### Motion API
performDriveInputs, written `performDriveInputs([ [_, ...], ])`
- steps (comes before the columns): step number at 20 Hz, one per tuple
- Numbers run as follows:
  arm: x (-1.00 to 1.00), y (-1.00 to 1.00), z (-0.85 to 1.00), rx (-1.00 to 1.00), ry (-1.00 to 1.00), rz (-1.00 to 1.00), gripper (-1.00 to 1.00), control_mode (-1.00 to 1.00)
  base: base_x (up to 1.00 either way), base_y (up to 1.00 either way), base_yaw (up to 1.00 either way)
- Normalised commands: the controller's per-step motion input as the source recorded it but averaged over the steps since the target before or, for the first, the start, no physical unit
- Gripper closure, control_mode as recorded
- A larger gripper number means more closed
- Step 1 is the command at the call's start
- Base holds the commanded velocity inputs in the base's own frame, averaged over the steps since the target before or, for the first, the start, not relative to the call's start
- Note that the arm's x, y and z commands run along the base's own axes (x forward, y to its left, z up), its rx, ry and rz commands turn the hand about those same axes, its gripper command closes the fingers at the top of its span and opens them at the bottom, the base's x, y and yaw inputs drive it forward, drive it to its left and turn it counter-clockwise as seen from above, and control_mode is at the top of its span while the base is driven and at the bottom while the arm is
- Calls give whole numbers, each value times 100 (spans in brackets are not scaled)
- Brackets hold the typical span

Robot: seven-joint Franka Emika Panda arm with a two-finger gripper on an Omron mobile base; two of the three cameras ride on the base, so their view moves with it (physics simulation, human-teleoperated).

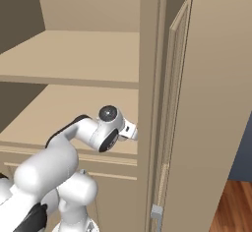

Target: Collect the paprika, ketchup, and shaker from the cabinet and place them next to the stove.

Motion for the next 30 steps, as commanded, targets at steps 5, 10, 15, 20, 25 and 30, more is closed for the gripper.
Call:
performDriveInputs([
  [5, 8, 0, 0, 0, 0, 0, 100, -100, 0, 0, 0],
  [10, 0, 0, -4, 0, 0, 0, 100, -100, 0, 0, 0],
  [15, 0, 0, -1, 0, -2, 0, 100, -100, 0, 0, 0],
  [20, 0, 0, 0, 0, 0, 0, 100, -100, 0, 0, 0],
  [25, 0, 0, -4, 0, 0, 0, 100, -100, 0, 0, 0],
  [30, -30, 0, -3, 0, -7, 0, 100, -100, 0, 0, 0],
])
